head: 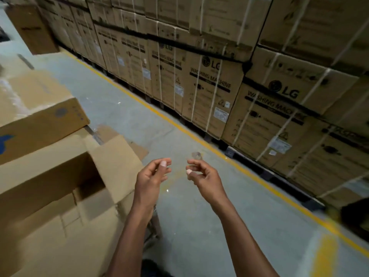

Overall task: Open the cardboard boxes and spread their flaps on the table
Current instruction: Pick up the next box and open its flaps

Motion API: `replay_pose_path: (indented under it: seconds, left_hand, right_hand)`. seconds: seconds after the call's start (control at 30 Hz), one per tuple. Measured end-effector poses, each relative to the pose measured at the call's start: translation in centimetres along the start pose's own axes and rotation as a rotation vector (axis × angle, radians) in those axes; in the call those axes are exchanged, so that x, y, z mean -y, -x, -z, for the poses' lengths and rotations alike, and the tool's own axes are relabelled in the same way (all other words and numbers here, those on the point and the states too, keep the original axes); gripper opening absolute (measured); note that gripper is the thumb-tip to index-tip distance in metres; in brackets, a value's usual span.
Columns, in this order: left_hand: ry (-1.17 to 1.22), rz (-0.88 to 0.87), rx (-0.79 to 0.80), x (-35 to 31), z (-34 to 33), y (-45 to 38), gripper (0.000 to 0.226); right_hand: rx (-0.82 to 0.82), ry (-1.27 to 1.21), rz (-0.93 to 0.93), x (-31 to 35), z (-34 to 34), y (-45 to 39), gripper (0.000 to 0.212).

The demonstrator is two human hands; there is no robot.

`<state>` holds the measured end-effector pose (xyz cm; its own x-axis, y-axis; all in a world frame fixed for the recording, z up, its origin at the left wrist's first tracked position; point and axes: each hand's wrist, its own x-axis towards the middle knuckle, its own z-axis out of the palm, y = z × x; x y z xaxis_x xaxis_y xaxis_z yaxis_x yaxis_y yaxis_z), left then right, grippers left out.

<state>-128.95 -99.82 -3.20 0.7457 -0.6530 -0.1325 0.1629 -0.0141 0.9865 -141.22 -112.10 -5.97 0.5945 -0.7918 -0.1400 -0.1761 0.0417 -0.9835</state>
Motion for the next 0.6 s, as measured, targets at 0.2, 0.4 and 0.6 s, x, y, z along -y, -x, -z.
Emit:
replay_pose_path:
  seconds: [0.2,0.4,0.6]
  left_hand:
    - [-0.008,0.103,-0.063,2.0,-3.2,-3.2,0.017]
    - [0.025,0.071,-0.211,1.5,-4.6,-11.2,0.017]
    - [0.043,0.022,-0.390,-0.8,-4.8,-19.8,0.033]
  right_hand:
    - [0.160,-0.064,-0.084,0.4,2.4,-6.7,0.023]
    - [0.264,-0.038,-0.115,1.1,1.1,-17.5,0.021]
    - [0.483,-0.002,-0.146,3.9,-3.4,-27.0,0.019]
